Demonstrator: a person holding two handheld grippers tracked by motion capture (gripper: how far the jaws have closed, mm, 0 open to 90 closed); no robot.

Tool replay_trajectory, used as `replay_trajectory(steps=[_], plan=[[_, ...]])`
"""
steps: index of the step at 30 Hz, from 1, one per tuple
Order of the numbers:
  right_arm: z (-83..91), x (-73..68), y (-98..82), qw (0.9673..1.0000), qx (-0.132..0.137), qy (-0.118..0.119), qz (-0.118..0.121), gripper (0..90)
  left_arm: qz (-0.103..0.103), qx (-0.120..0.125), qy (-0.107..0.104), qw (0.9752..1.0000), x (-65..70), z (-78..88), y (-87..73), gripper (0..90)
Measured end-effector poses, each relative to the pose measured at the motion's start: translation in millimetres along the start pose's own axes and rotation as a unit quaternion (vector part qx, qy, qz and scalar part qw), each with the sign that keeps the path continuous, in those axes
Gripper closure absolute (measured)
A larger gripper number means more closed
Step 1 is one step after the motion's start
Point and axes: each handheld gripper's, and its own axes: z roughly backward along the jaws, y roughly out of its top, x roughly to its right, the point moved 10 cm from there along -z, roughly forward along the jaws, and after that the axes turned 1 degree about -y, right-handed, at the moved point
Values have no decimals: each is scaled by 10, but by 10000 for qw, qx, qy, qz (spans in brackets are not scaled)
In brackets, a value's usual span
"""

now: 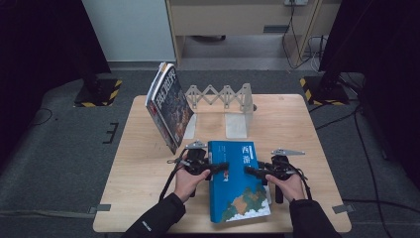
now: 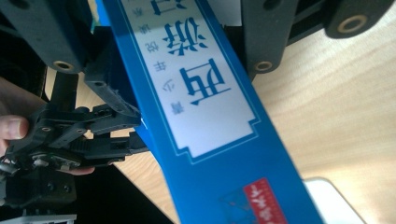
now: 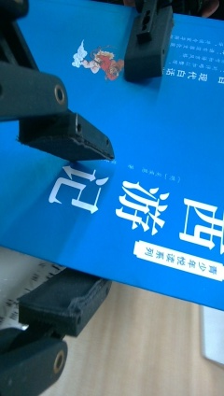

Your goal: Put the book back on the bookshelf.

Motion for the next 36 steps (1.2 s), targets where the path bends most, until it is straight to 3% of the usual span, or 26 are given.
replay_trajectory(steps=[4, 7, 27, 29, 32, 36], plan=[[40, -52, 116, 9995, 272, -15, 167, 390, -66, 268, -24, 9996, 27, 71, 123, 544], [54, -73, 156, 9991, 351, -47, 237, 391, -85, 305, 2, 9995, 39, 81, 145, 548], [33, -83, 89, 9992, 139, -108, 372, 405, 437, 284, -3, 9986, -68, -61, 54, 513], [28, -78, 81, 9991, 112, -104, 391, 406, 495, 236, -98, 9984, -58, -83, 38, 493], [23, -122, 85, 9991, 144, -7, 410, 419, 758, 147, -422, 9961, -6, -123, -7, 456], [39, -152, 93, 9991, 154, 49, 405, 429, 857, 195, -415, 9953, 6, -107, 5, 513]])
